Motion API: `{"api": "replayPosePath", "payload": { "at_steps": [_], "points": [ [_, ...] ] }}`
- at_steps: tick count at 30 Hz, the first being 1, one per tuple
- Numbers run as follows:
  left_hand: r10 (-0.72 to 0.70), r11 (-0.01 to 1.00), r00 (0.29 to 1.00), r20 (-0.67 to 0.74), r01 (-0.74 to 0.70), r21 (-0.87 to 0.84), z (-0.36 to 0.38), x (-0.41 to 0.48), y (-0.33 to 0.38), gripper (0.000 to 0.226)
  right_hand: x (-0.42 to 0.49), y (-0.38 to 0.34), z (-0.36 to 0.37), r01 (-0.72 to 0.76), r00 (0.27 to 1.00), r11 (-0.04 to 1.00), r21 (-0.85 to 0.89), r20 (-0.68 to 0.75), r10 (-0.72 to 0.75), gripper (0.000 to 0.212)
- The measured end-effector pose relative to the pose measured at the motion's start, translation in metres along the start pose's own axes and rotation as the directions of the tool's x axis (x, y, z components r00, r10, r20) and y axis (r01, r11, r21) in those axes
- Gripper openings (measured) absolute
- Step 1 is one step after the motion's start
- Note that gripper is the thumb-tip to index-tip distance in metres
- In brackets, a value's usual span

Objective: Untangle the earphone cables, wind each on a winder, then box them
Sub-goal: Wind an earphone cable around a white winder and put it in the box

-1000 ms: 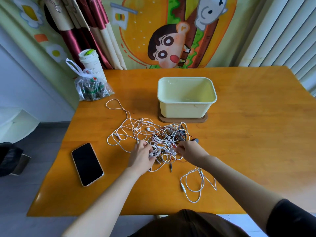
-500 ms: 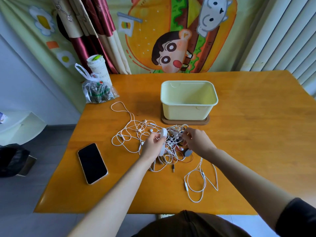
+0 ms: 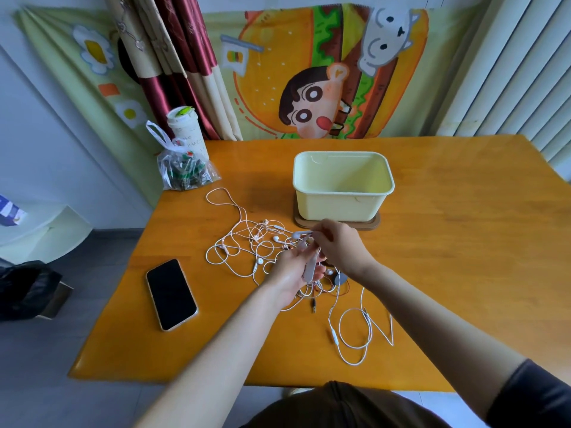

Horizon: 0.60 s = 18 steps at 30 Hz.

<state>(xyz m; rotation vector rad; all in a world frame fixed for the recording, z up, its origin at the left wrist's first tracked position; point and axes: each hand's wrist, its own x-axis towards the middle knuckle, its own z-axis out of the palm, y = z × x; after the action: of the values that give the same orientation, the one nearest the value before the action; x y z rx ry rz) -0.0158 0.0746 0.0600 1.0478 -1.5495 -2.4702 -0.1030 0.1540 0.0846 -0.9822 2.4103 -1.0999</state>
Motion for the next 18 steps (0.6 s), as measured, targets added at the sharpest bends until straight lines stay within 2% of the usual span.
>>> {"api": "replayPosePath", "payload": {
  "at_steps": [7, 12, 18],
  "points": [
    [-0.097, 0.953, 0.995, -0.023, 0.086, -0.291, 0.001, -0.002, 0.008, 0.011, 0.000, 0.006, -0.001, 0.030, 1.000, 0.998, -0.057, -0.009, -0.030, 0.012],
    [-0.039, 0.966, 0.996, -0.077, 0.018, -0.256, 0.001, -0.002, 0.011, 0.014, -0.001, 0.005, -0.004, 0.054, 0.998, 0.998, -0.016, -0.042, -0.054, 0.010],
    [-0.013, 0.953, 0.996, -0.091, -0.015, -0.302, 0.004, -0.004, 0.016, 0.008, -0.006, 0.002, -0.009, 0.064, 0.996, 0.998, -0.024, -0.064, -0.066, 0.009]
  ]
}}
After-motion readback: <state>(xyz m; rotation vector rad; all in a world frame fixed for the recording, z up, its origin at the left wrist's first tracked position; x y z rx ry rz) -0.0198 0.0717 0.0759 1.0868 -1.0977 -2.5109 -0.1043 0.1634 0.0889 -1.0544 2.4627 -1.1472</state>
